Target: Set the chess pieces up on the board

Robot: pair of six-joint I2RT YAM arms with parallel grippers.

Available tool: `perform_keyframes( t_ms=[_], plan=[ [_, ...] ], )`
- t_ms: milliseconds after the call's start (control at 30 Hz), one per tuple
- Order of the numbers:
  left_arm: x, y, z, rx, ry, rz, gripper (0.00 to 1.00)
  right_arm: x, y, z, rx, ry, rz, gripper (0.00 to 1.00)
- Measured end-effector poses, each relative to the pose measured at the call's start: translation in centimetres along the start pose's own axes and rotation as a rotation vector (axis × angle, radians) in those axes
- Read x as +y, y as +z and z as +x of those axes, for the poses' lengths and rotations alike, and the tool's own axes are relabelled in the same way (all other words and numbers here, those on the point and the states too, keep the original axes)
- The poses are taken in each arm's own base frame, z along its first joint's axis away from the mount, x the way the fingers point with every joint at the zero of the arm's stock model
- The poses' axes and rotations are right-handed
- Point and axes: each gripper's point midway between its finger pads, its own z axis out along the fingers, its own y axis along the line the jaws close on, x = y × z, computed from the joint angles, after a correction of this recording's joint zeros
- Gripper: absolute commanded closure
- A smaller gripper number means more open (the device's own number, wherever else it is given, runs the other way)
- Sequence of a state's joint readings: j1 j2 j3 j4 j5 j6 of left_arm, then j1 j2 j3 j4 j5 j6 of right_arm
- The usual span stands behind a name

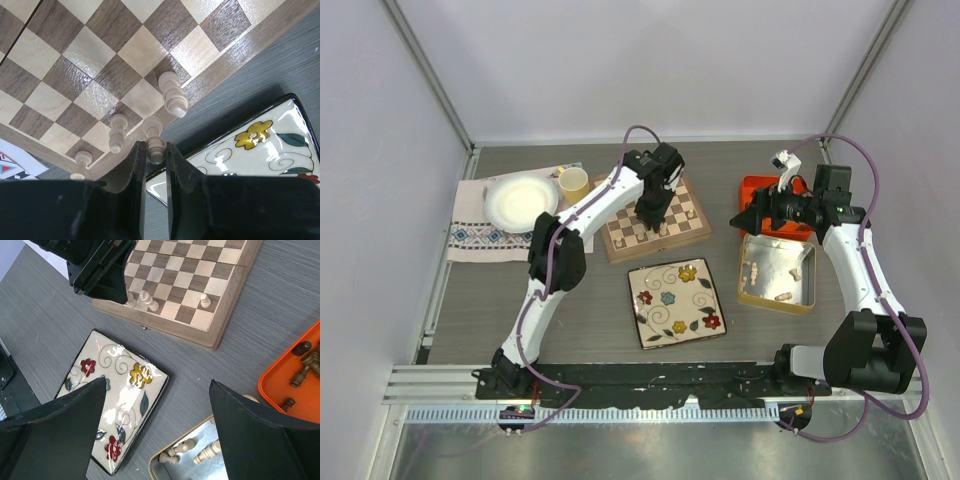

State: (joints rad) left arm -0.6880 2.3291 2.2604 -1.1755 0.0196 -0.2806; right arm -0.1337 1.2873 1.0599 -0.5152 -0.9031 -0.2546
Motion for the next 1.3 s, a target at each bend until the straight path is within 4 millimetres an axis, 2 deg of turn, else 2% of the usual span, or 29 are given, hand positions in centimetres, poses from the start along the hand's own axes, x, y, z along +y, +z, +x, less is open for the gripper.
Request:
perform_keyframes(
  t_ms=[400,767,1300],
  plan=[
    [-0.1,0.5,-0.7,-0.025,0.001,0.005,0.96,0.0,0.0,0.0,0.000,0.000,0.000,0.11],
    [0.3,1.6,-0.2,-0.006,-0.004,-0.002,0.95,0.0,0.0,0.0,0.000,0.000,0.000,0.10],
    [1.2,2.2,-0.5,-0.022,-0.009,-0.028,0.94,0.0,0.0,0.0,0.000,0.000,0.000,0.10]
  ],
)
